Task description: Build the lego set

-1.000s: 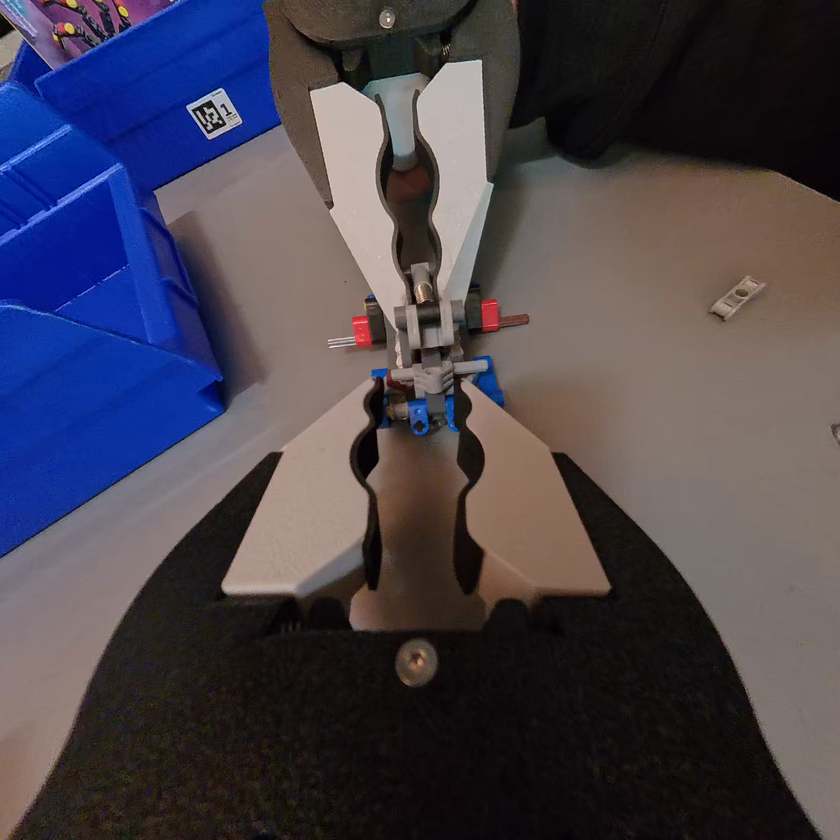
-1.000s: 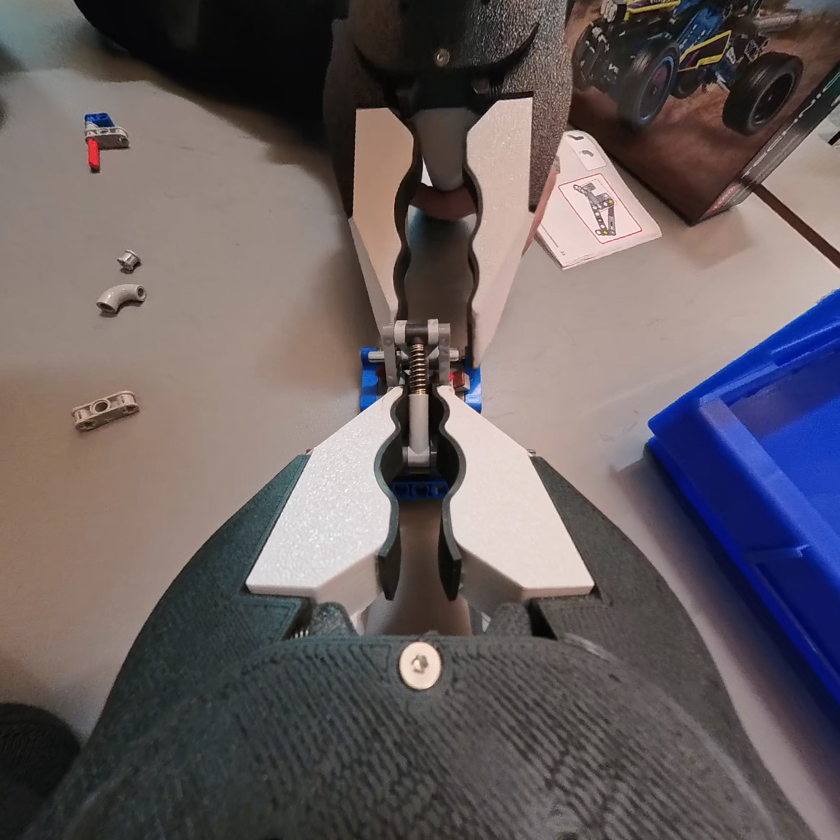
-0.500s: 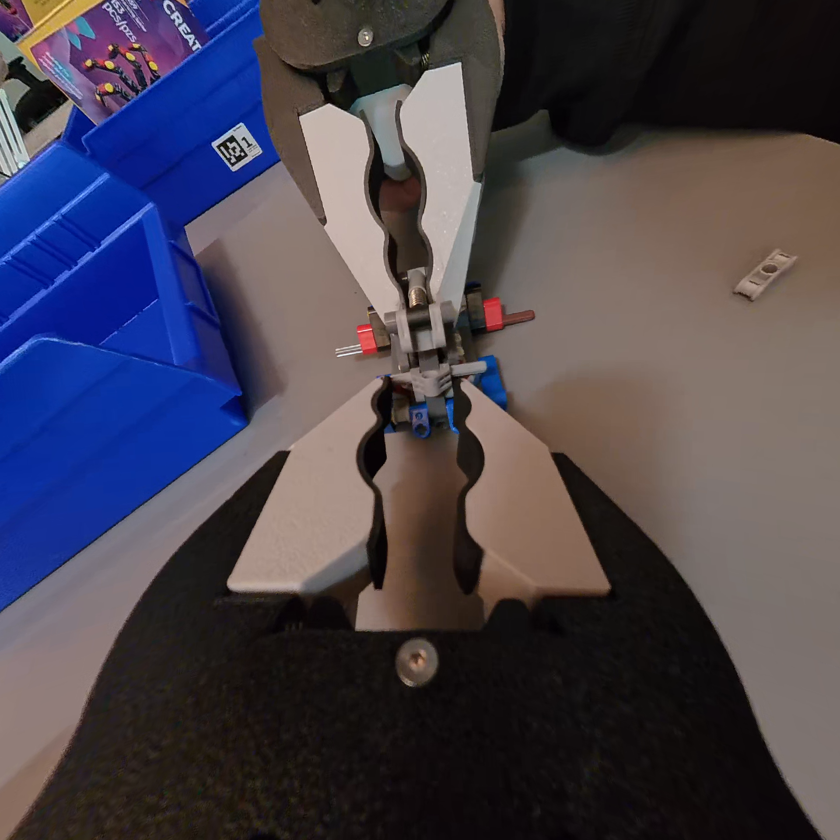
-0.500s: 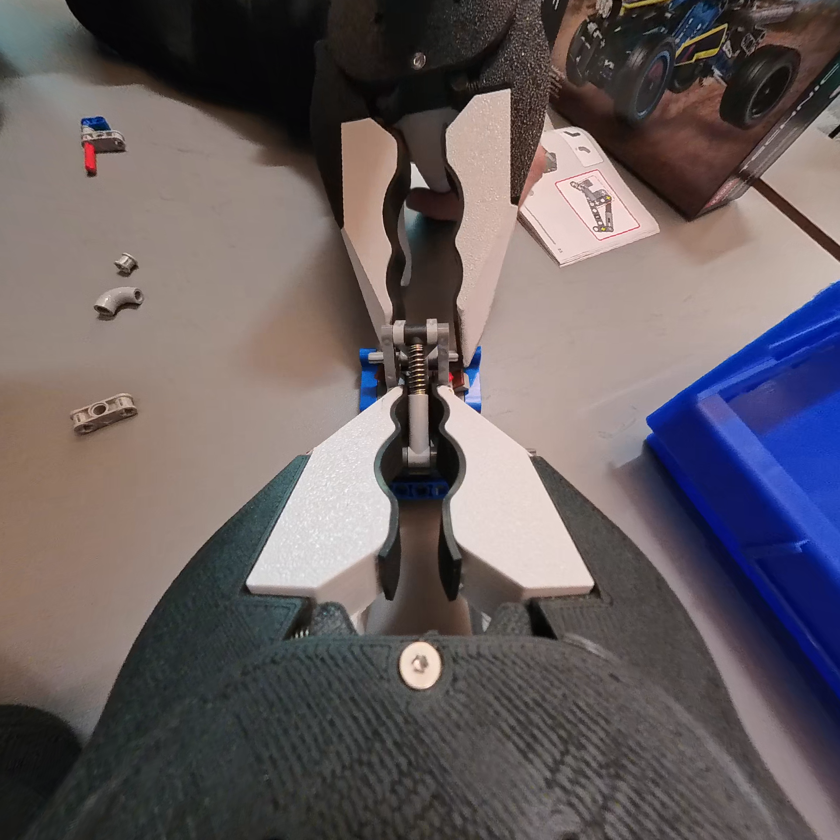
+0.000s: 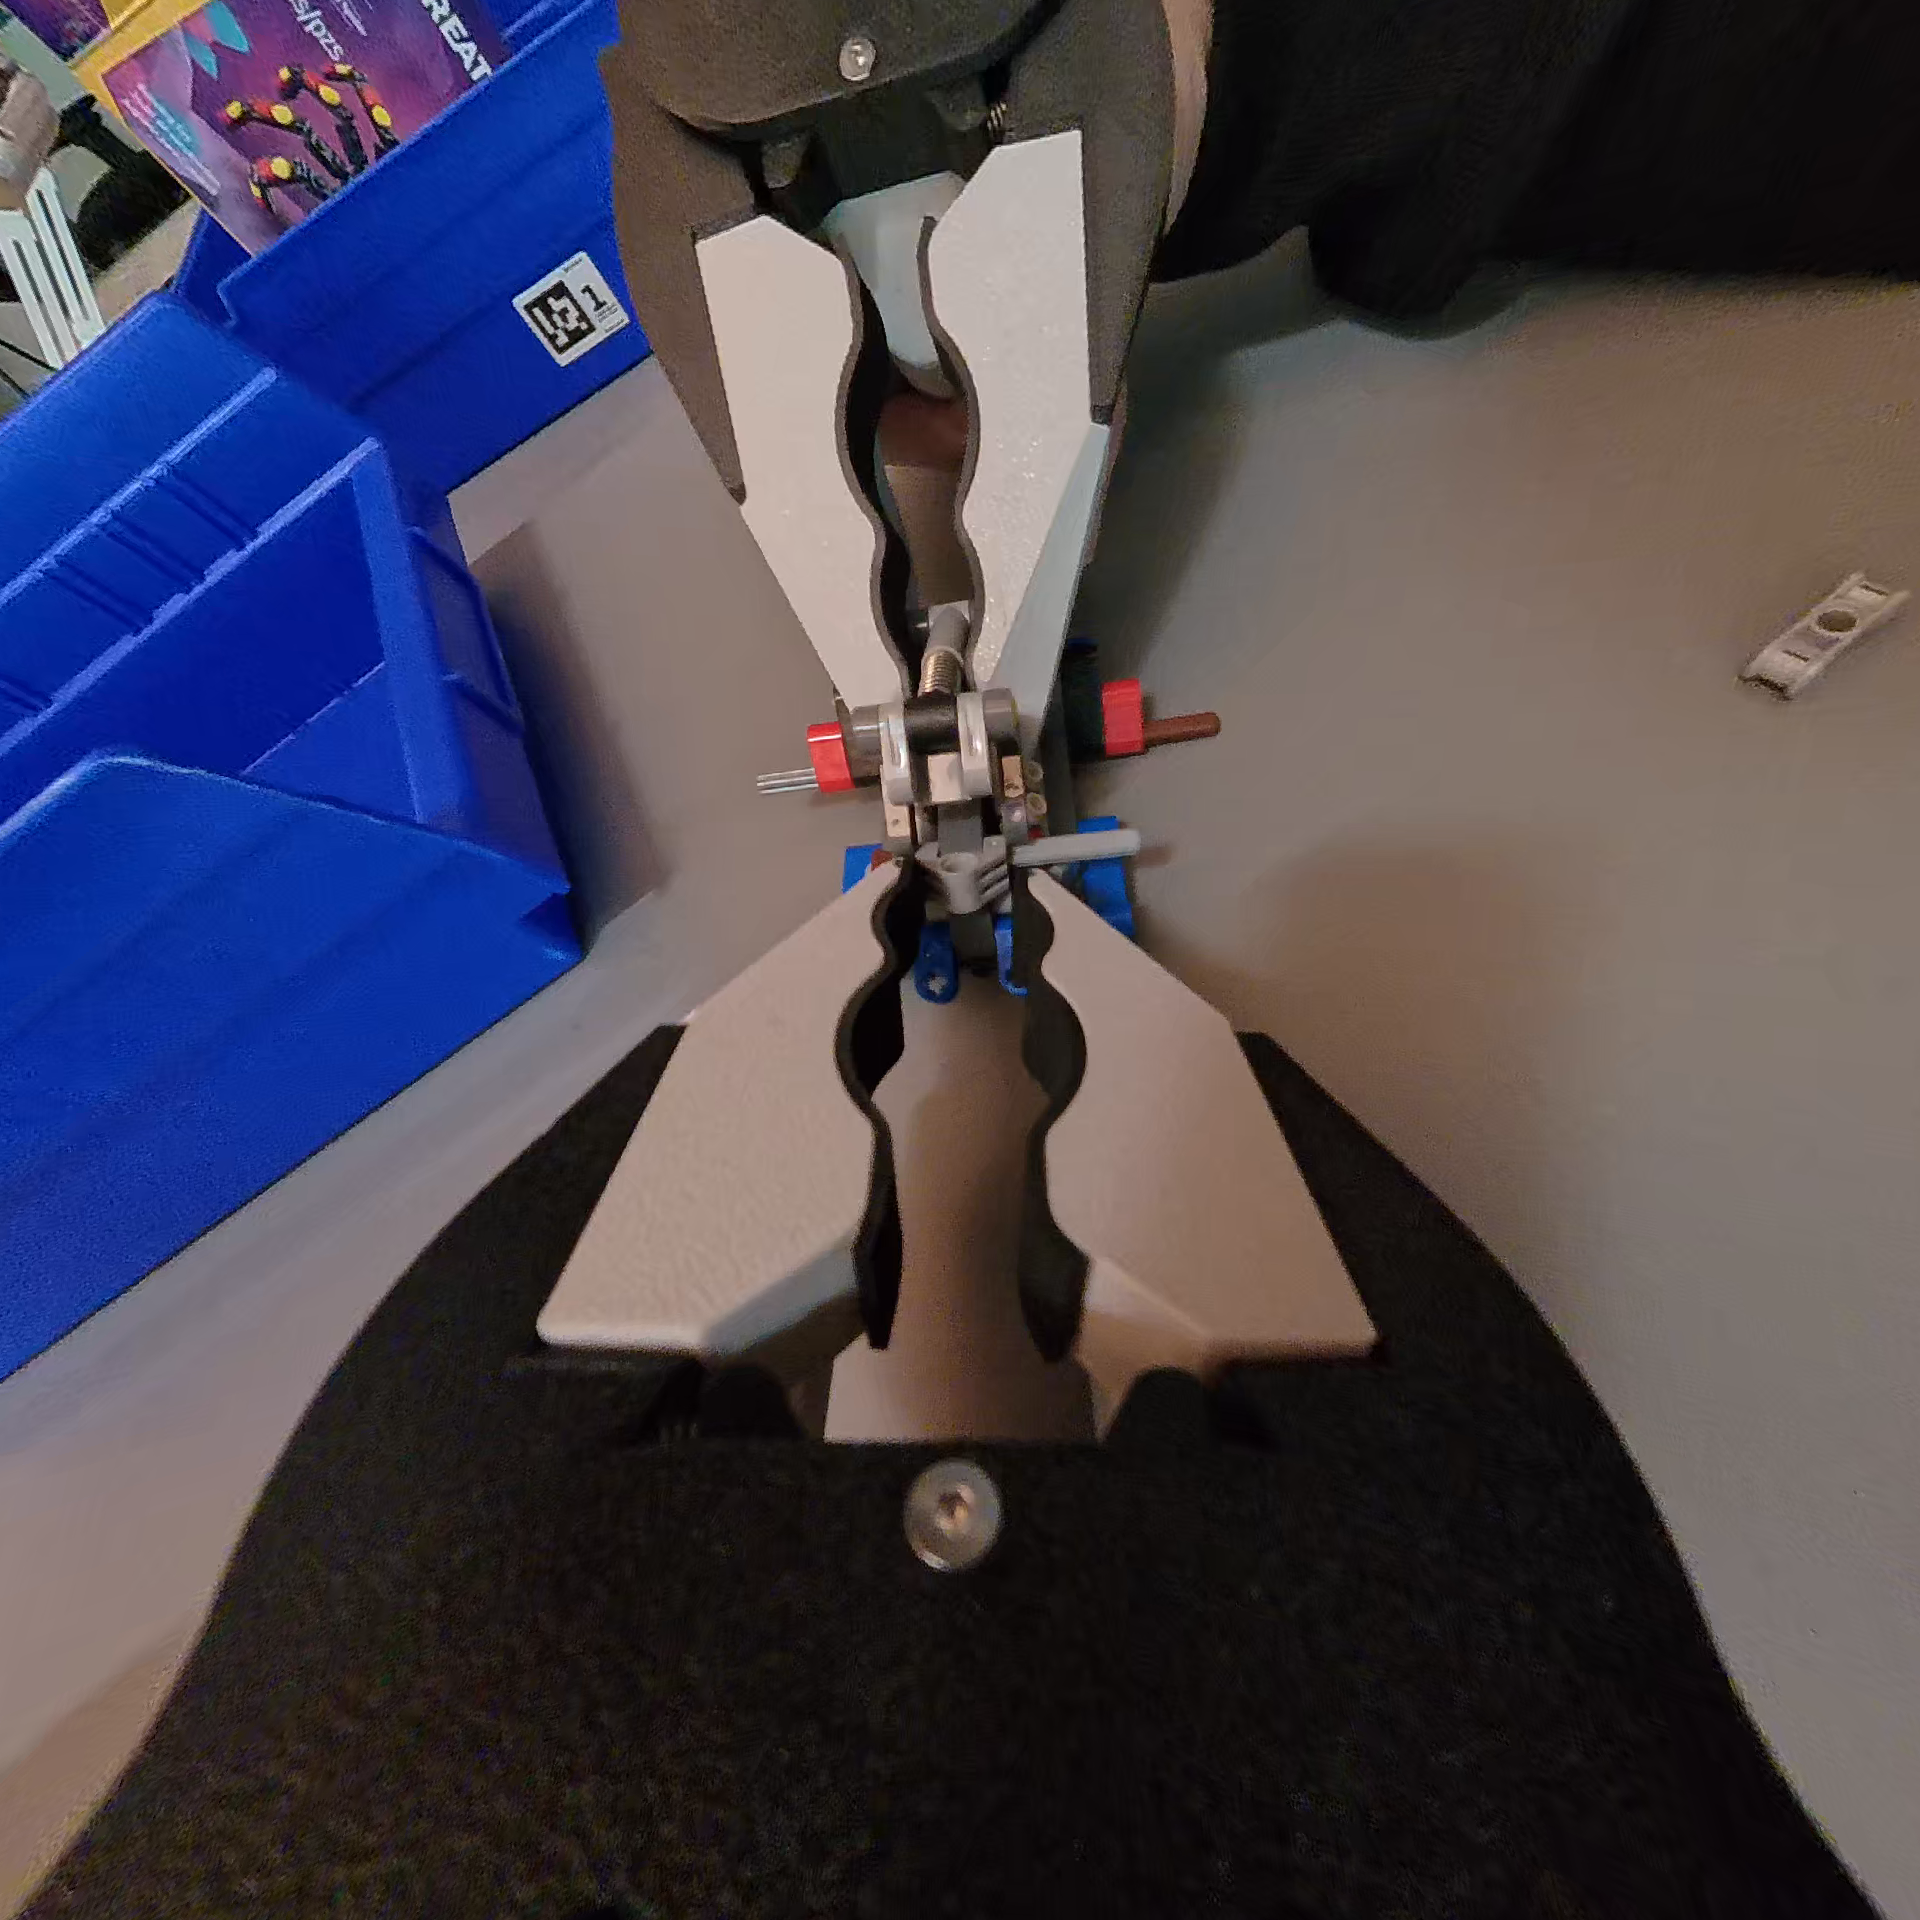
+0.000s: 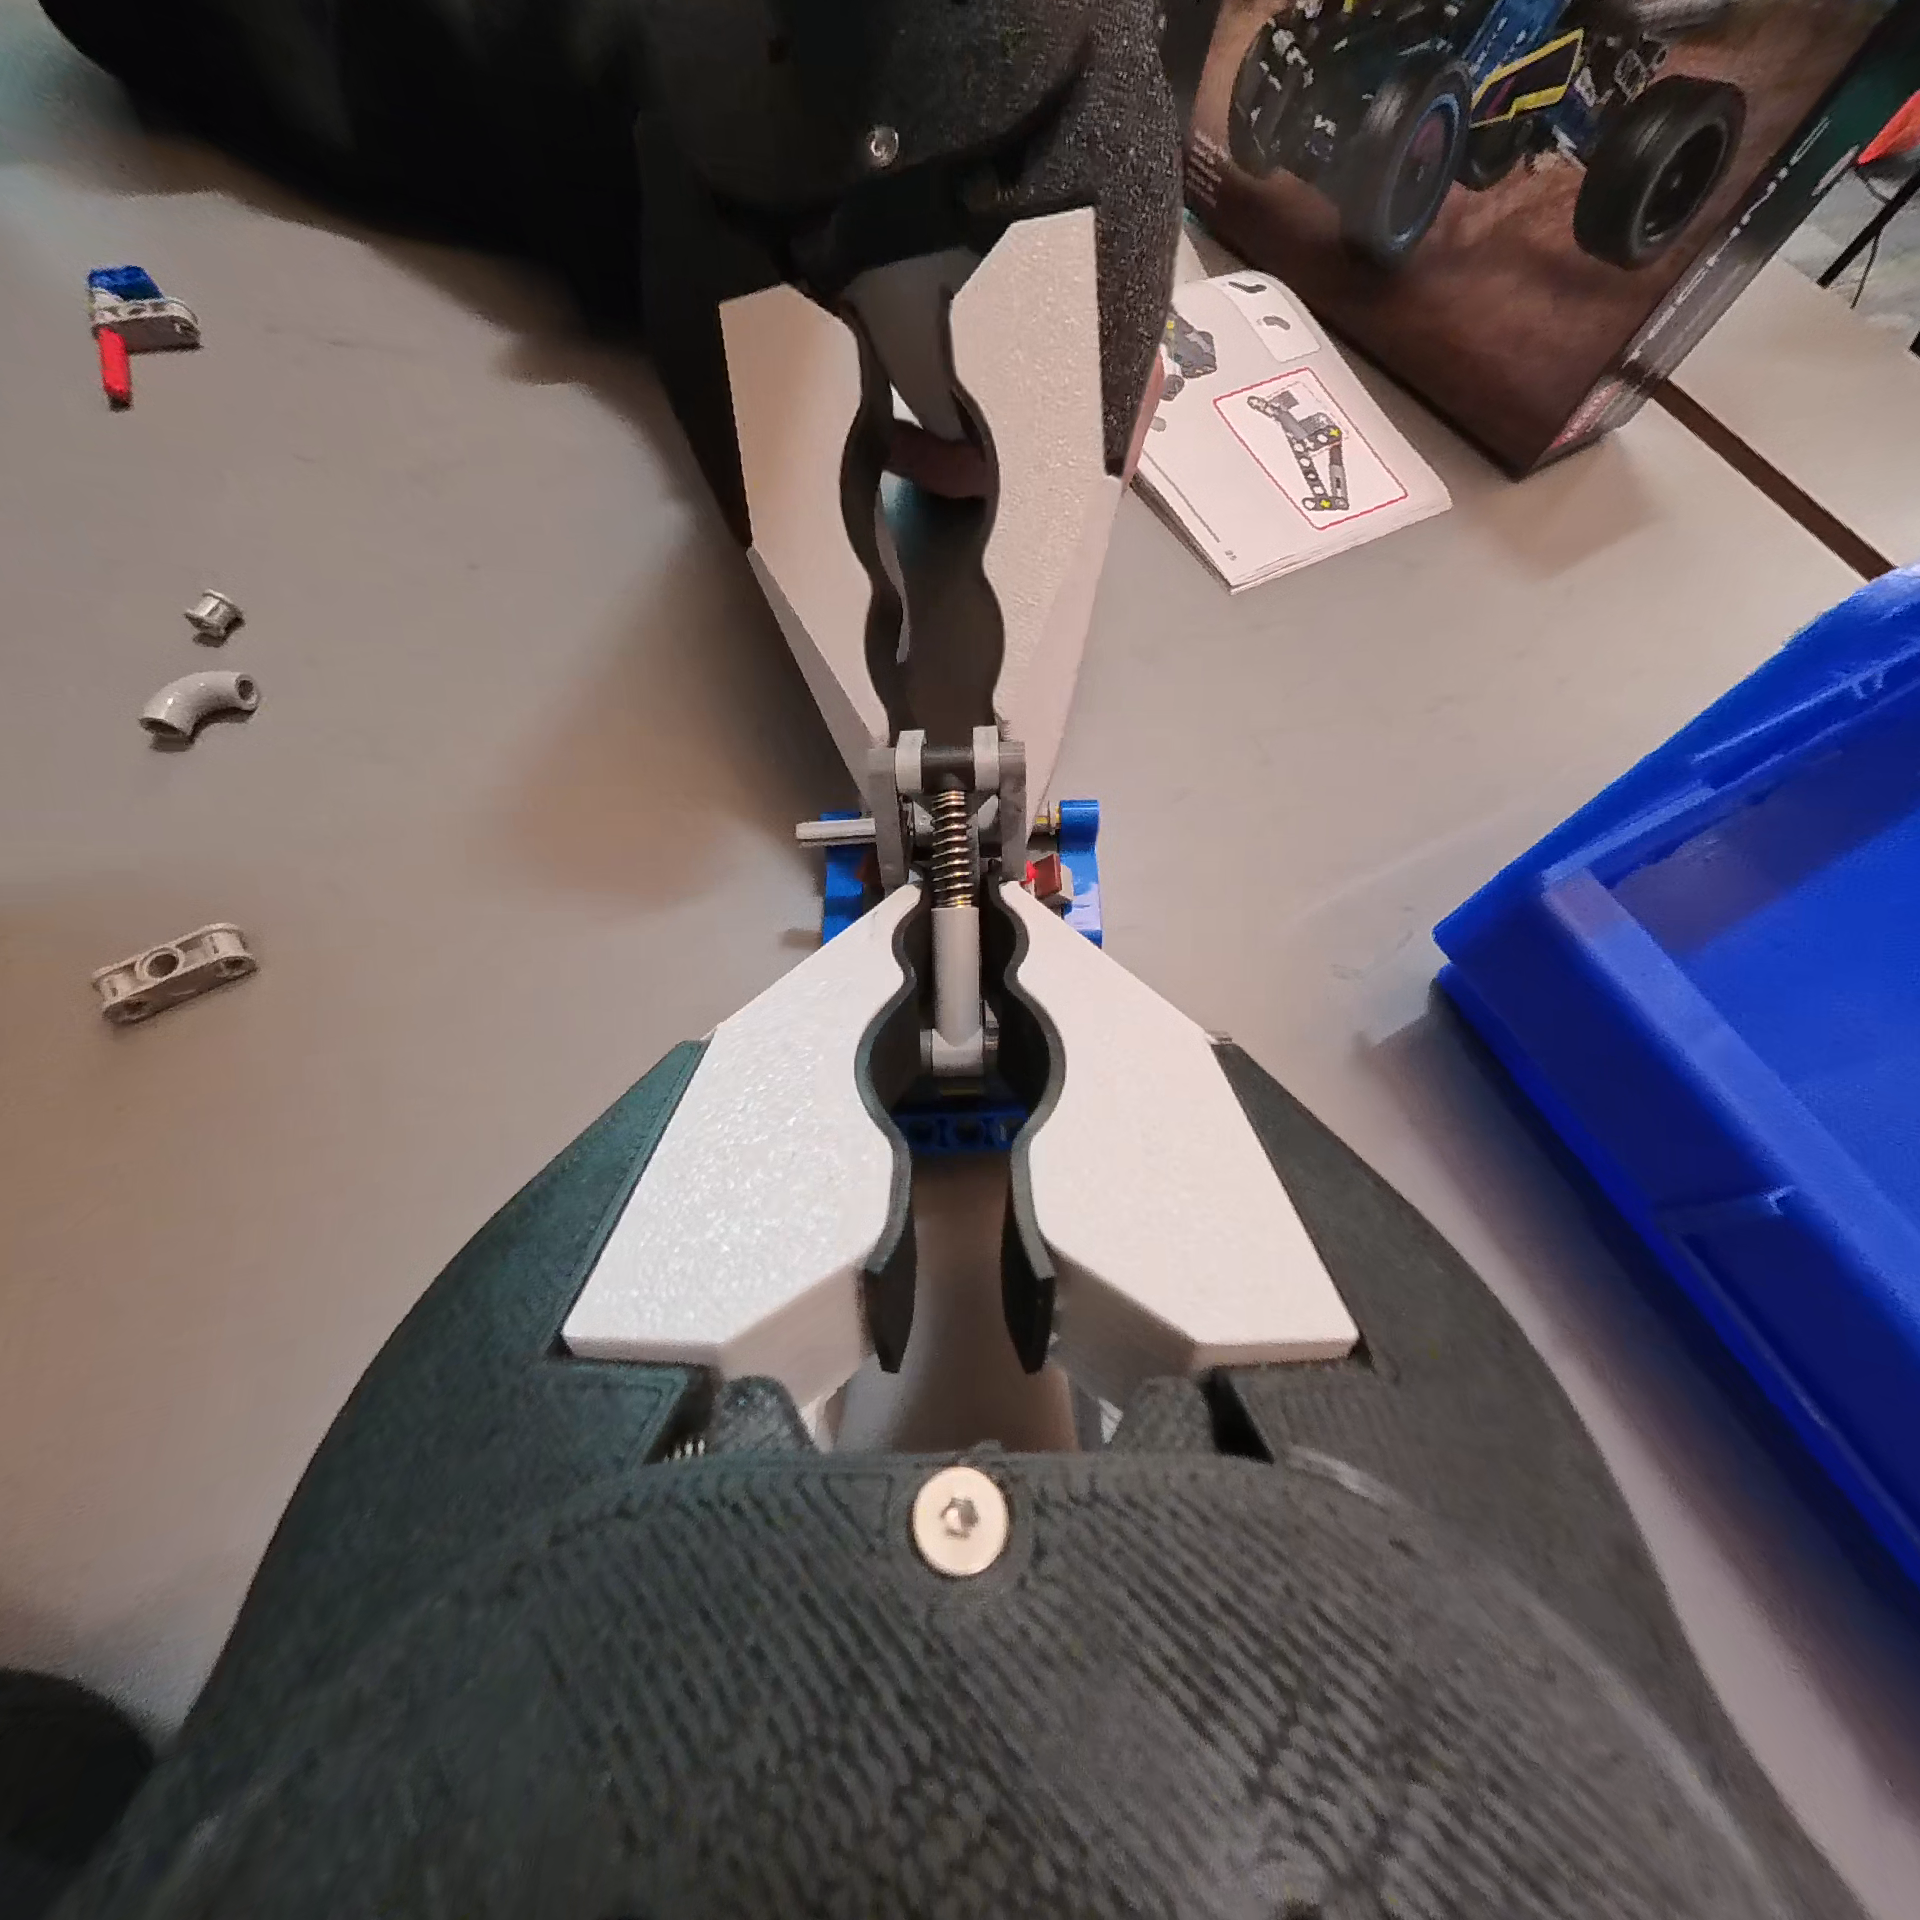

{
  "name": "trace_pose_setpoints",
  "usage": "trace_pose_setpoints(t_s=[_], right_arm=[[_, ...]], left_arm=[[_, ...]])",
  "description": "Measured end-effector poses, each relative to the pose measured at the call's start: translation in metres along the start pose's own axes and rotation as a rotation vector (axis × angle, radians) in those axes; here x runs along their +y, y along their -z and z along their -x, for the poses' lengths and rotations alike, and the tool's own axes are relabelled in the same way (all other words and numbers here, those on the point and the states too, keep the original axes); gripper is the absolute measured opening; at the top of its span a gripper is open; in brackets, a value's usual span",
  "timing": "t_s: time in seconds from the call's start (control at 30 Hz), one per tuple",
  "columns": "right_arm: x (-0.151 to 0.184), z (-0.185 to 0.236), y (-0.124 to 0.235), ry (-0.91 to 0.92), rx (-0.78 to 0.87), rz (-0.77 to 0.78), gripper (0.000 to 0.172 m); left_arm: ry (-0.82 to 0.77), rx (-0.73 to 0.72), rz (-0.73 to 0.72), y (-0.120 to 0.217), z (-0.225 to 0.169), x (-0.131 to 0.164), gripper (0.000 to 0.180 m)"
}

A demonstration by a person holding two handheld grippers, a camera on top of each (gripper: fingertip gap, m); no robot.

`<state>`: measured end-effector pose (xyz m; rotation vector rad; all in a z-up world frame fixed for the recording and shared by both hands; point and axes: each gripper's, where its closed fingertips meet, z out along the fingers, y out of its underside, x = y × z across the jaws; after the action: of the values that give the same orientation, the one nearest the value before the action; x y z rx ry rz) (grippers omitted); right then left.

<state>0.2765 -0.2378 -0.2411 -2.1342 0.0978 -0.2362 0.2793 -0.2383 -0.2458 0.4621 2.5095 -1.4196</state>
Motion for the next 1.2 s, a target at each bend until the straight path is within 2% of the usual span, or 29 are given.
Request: trace_pose_setpoints(t_s=[0.2,0.37,0.63,0.9,1.2], right_arm=[[0.0,0.002,0.0,0.002,-0.011,-0.002,0.005],[0.0,0.004,0.0,0.012,-0.02,-0.004,0.005],[-0.002,0.002,0.002,0.025,0.004,-0.017,0.009],[-0.008,0.001,0.021,0.012,0.066,-0.043,0.01],[-0.004,0.002,0.015,0.044,0.152,0.041,0.01]], left_arm=[[-0.015,0.006,-0.004,0.0,-0.002,0.0,0.014],[-0.005,0.0,-0.02,0.002,0.0,-0.002,0.024],[-0.011,0.015,-0.014,0.002,-0.003,-0.001,0.015],[0.013,0.022,-0.027,0.003,-0.001,-0.003,0.015],[-0.014,0.015,-0.005,0.001,-0.003,0.0,0.013]])
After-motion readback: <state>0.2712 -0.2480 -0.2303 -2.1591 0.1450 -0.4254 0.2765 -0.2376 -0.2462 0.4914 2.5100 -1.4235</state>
